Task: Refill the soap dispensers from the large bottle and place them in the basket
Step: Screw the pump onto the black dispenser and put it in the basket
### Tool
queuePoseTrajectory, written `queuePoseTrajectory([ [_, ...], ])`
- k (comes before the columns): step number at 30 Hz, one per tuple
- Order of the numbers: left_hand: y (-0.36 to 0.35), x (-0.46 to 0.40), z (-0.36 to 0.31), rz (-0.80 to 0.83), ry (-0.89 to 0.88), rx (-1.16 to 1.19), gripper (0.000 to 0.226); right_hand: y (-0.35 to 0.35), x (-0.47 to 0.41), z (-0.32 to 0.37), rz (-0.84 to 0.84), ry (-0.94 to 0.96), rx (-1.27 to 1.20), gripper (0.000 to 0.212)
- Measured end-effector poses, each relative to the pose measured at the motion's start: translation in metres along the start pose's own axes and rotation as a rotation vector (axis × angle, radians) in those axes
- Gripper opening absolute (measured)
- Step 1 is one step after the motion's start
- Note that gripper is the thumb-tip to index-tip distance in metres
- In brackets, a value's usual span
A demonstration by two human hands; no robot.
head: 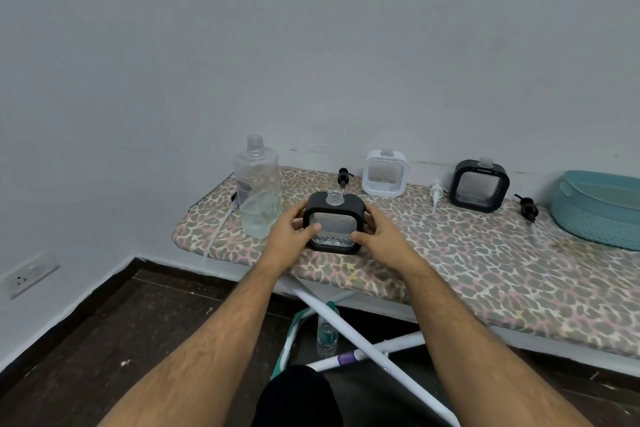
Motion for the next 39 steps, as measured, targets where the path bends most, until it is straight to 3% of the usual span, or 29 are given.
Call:
queuePoseTrajectory([
  [7,0.022,0.01,0.012,-0.083,0.034,-0.025,0.055,-0.023,-0.013,0.004,0.109,0.027,0.04,0.068],
  [13,0.019,0.009,0.01,-0.024,0.062,0.014,0.055,-0.009,-0.024,0.015,0.24,-0.052,0.141,0.079],
  [15,0.018,0.008,0.009,-0.018,0.069,0.044,0.051,0.002,-0.029,0.022,0.156,-0.063,0.194,0.076],
  [20,0.019,0.001,0.012,0.028,0.069,0.097,0.06,0.028,-0.059,0.037,-0.17,0.041,0.33,0.039],
  [22,0.018,-0.003,0.012,0.05,0.064,0.1,0.068,0.03,-0.076,0.041,-0.185,0.05,0.382,0.033],
  [28,0.017,-0.011,0.015,0.079,0.02,0.077,0.063,0.011,-0.131,0.048,-0.154,0.024,0.554,0.025],
  [31,0.017,-0.011,0.019,0.083,0.032,0.091,0.065,0.0,-0.156,0.049,-0.146,-0.051,0.621,0.008],
  [39,0.016,-0.014,0.023,0.085,0.045,0.128,0.064,-0.016,-0.221,0.047,-0.141,-0.077,0.773,0.014],
])
Point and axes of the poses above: each hand's wrist, its own x-axis away from the middle knuckle, its own y-axis out of the back of the hand, z = x × y, the point moved 2 cm from there along -x, towards the middle knuckle, and after that the axes turned 12 degrees about -x, right-handed, at the moved point
